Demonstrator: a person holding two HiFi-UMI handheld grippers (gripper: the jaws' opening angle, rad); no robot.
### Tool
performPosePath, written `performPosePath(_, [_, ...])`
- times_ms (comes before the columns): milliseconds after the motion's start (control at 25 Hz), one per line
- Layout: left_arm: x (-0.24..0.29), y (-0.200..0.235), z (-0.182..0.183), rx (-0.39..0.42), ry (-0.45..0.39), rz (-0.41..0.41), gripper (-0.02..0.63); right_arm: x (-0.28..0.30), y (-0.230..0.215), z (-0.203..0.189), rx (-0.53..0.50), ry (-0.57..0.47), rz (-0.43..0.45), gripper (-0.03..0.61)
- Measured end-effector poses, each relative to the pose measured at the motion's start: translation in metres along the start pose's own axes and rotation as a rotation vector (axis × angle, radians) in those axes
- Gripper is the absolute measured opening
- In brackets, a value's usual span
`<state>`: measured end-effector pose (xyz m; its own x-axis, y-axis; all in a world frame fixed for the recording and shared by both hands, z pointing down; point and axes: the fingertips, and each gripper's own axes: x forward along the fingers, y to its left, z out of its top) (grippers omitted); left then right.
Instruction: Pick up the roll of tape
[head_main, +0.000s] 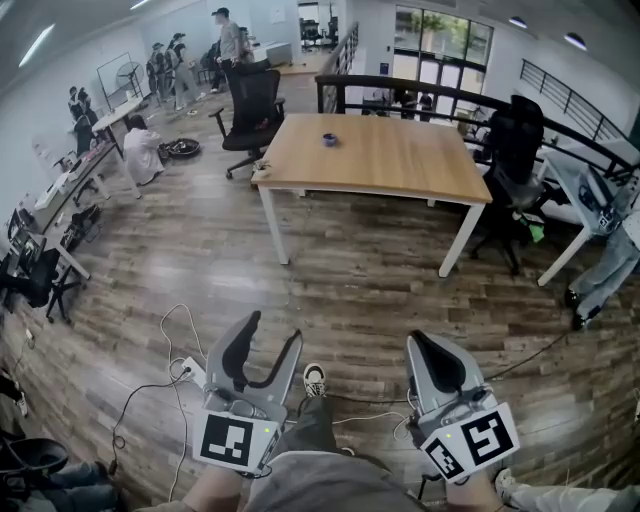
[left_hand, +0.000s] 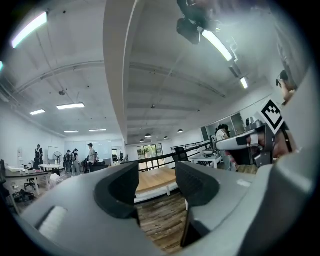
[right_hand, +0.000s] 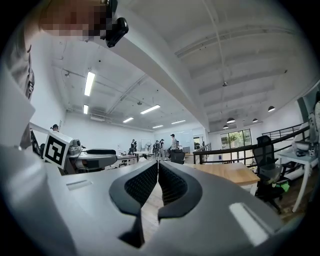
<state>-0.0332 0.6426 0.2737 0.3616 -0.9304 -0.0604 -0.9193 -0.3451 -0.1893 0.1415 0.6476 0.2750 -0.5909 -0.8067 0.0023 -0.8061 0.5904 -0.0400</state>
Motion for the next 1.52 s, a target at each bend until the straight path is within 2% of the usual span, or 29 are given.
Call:
performPosePath(200, [0.049,0.03,-0.026,0.011,0.016,0.014,0.233,0.056,-0.024,-0.015,0.002,0.019,0.003,0.015])
performPosePath(400, [0.107,0.071,-0.049,-0.016,0.058,0.015,0.236,0.125,-0.051,-0.022,0.012,0.046,0.006,0.015])
performPosePath(520, [0.147,0.098,-0.058,-0.037,0.115,0.008,0.236,0.169,-0.068,-0.017,0.024,0.059,-0.004,0.015])
performPosePath(680, [0.212,0.146,-0.058,-0.03,0.076,-0.019,0.236,0.237,-0.093,-0.007,0.023,0.069,-0.018,0.015])
performPosePath(1000, [0.327,0.234,-0.075,-0.085,0.128,-0.057,0.235,0.379,-0.139,0.01,0.011,0.088,-0.046,0.015])
performPosePath(1160, [0.374,0.275,-0.079,-0.067,0.13,-0.064,0.235,0.435,-0.158,0.016,0.008,0.087,-0.056,0.015])
performPosePath(1520, [0.461,0.327,-0.105,-0.05,0.137,-0.063,0.235,0.526,-0.212,0.004,0.029,0.095,-0.068,0.015])
